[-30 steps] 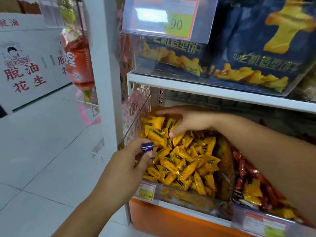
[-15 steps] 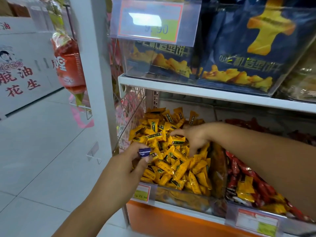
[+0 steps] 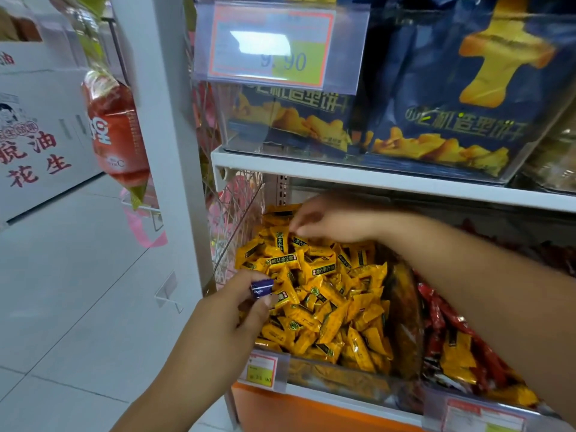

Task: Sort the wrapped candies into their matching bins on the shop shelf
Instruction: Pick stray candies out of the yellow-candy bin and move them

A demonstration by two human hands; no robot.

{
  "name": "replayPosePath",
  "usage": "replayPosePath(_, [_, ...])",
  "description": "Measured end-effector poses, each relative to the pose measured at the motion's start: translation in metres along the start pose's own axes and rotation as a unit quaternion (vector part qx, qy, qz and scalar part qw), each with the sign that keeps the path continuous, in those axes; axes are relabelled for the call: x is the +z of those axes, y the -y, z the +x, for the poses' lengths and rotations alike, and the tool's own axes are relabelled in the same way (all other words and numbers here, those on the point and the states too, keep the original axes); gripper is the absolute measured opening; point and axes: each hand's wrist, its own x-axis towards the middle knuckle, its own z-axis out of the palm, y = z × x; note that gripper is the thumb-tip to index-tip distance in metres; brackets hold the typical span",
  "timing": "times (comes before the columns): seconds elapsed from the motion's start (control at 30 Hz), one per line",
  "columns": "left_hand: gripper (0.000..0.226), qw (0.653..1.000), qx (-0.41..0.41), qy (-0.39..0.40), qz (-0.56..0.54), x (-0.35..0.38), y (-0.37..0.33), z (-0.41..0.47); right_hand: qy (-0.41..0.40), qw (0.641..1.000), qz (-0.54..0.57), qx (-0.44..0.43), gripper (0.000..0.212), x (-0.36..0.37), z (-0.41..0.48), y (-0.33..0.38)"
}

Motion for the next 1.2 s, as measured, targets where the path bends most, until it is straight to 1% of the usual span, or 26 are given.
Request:
replayPosePath(0.03, [0.014,1.000,0.001,-0.001,-0.001,0.001,-0.001,0.000,0.000,1.000,0.021,-0.023,0.028,0.012,0.004,0.006])
replayPosePath(0.07, [0.013,1.000,0.002,-0.002,-0.002,0.001,-0.002,0.001,0.015,0.999,0.016,-0.043,0.031,0.026,0.006,0.010])
replayPosePath(0.13, [0.011,1.000,0.006,-0.007,-0.003,0.000,-0.002,0.002,0.074,0.992,-0.073,-0.065,0.039,0.050,0.003,0.011])
replayPosePath(0.2, [0.009,1.000,0.005,-0.014,-0.004,-0.002,0.001,0.002,0.138,0.976,-0.160,-0.042,0.047,0.062,-0.014,0.003])
replayPosePath(0.23, [0.008,1.000,0.003,-0.018,-0.006,-0.004,0.003,0.001,0.154,0.971,-0.177,-0.036,0.050,0.064,-0.025,-0.003])
replayPosePath(0.33, [0.007,1.000,0.002,-0.014,0.003,-0.005,0.006,0.000,0.196,0.962,-0.190,-0.013,0.053,0.055,-0.054,-0.011])
replayPosePath(0.4, [0.006,1.000,0.008,-0.009,0.009,-0.004,0.007,0.002,0.235,0.958,-0.161,0.024,0.059,0.040,-0.056,-0.011])
replayPosePath(0.43, [0.006,1.000,0.010,-0.010,0.008,-0.003,0.007,0.003,0.233,0.964,-0.118,0.042,0.065,0.031,-0.052,-0.011])
replayPosePath(0.47, [0.006,1.000,0.010,-0.013,0.006,-0.002,0.006,0.004,0.202,0.976,-0.062,0.054,0.066,0.025,-0.045,-0.012])
replayPosePath(0.5, [0.007,1.000,0.009,-0.015,0.004,-0.001,0.006,0.004,0.145,0.988,-0.012,0.053,0.060,0.023,-0.037,-0.013])
replayPosePath(0.53, [0.007,1.000,0.008,-0.017,0.004,0.000,0.006,0.004,0.073,0.996,0.009,0.052,0.051,0.023,-0.026,-0.015])
replayPosePath(0.57, [0.008,1.000,0.007,-0.017,0.003,0.000,0.006,0.004,0.015,0.998,0.004,0.055,0.045,0.026,-0.015,-0.018])
replayPosePath(0.6, [0.008,1.000,0.006,-0.016,0.001,0.001,0.006,0.004,-0.013,0.998,-0.014,0.064,0.040,0.031,-0.003,-0.021])
replayPosePath(0.67, [0.009,1.000,0.004,-0.016,-0.002,0.001,0.007,0.005,-0.004,0.995,-0.046,0.088,0.034,0.046,0.018,-0.025])
replayPosePath(0.77, [0.006,0.999,0.011,-0.032,0.004,0.002,0.007,0.005,0.024,0.984,-0.124,0.124,0.033,0.061,0.036,-0.032])
replayPosePath(0.87, [0.003,0.999,0.010,-0.037,0.000,0.003,0.006,0.005,0.009,0.987,-0.107,0.118,0.028,0.062,0.035,-0.040])
replayPosePath(0.97, [0.003,0.999,-0.003,-0.032,-0.014,0.005,0.001,0.009,-0.049,0.994,-0.024,0.099,0.021,0.054,0.019,-0.032])
replayPosePath(1.03, [0.009,0.998,-0.014,-0.039,-0.047,0.007,-0.004,0.015,-0.081,0.992,0.067,0.075,0.019,0.048,0.003,-0.021])
replayPosePath(1.13, [0.011,0.992,-0.049,-0.046,-0.103,0.008,-0.012,0.028,-0.073,0.978,0.192,0.032,0.015,0.041,-0.026,-0.007])
replayPosePath(1.2, [0.008,0.991,-0.046,-0.034,-0.123,0.010,-0.018,0.033,-0.064,0.968,0.243,0.013,0.015,0.040,-0.039,-0.003])
